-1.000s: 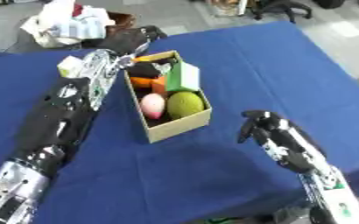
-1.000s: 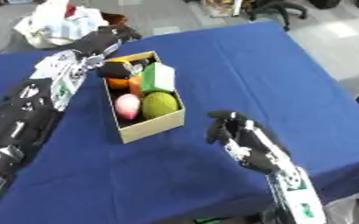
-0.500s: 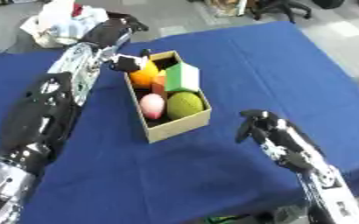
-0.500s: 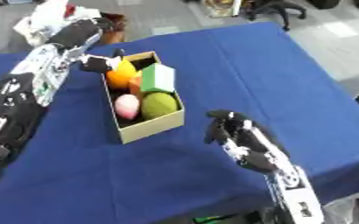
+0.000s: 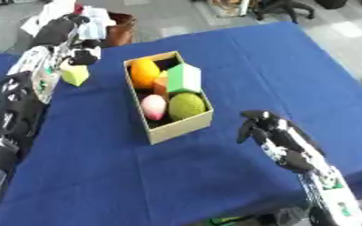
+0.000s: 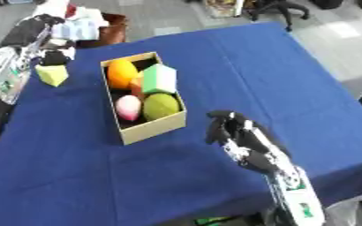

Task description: Pick up objects on the table and place them in the box.

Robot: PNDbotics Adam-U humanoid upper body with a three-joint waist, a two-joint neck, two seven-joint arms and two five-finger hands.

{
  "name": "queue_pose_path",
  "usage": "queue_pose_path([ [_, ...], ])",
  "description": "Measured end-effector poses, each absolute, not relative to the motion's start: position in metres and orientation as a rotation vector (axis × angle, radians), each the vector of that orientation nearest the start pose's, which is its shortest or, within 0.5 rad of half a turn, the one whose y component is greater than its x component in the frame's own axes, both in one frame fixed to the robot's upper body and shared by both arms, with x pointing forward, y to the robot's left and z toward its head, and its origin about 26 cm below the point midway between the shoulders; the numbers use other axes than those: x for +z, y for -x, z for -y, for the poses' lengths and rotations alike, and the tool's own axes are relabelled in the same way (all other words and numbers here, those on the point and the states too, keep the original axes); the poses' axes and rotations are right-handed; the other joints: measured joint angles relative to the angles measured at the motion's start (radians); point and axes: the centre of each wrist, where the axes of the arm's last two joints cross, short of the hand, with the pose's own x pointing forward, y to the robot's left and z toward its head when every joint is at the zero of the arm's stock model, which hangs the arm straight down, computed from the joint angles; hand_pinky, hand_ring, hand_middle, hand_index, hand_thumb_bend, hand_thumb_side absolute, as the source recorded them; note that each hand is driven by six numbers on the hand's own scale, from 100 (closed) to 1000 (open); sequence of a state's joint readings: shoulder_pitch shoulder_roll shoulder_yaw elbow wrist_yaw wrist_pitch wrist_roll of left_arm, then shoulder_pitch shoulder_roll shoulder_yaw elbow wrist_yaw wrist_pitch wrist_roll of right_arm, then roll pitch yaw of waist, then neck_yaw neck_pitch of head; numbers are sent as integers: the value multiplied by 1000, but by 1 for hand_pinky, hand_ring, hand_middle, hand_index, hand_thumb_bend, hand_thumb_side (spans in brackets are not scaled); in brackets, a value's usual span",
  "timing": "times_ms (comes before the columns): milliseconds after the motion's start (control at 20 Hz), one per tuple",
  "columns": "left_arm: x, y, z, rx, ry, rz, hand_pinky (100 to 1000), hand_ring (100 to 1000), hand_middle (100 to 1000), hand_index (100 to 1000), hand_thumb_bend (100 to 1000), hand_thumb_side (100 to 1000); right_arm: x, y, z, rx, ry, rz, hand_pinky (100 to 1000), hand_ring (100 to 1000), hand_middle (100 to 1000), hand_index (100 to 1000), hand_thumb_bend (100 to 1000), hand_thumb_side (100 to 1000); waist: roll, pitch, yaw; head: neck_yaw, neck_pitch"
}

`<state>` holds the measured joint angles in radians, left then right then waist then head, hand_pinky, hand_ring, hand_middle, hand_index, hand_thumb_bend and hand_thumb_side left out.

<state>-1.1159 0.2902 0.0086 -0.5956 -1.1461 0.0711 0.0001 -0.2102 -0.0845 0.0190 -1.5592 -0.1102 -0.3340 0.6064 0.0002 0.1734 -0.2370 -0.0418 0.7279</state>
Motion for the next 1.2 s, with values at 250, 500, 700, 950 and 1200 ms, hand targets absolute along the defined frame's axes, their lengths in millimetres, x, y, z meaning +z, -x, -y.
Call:
queue_pose_path([
  [250,161,-512,-250,-1000,-1233,1265,858,840,847,937,100,484,45,-329,233,674,-472,2011,587,574,562,827,100,451,0,0,-5,0,0],
  [500,151,-511,-258,-943,-1247,1198,855,835,837,936,100,454,45,-329,233,674,-472,2012,587,574,562,827,100,451,0,9,-9,-3,-1],
  [700,142,-509,-269,-917,-1230,1136,839,813,817,929,100,472,47,-330,232,676,-472,2016,587,574,562,827,100,451,0,11,-9,-6,-1],
  [950,135,-508,-274,-891,-1194,1105,785,748,750,903,100,488,48,-330,232,677,-472,2019,587,574,562,827,100,450,0,12,-9,-12,-4],
  [1200,131,-507,-275,-895,-1170,1098,780,730,735,900,100,686,48,-330,233,675,-469,2020,587,574,562,827,100,450,0,12,-8,-12,-4],
])
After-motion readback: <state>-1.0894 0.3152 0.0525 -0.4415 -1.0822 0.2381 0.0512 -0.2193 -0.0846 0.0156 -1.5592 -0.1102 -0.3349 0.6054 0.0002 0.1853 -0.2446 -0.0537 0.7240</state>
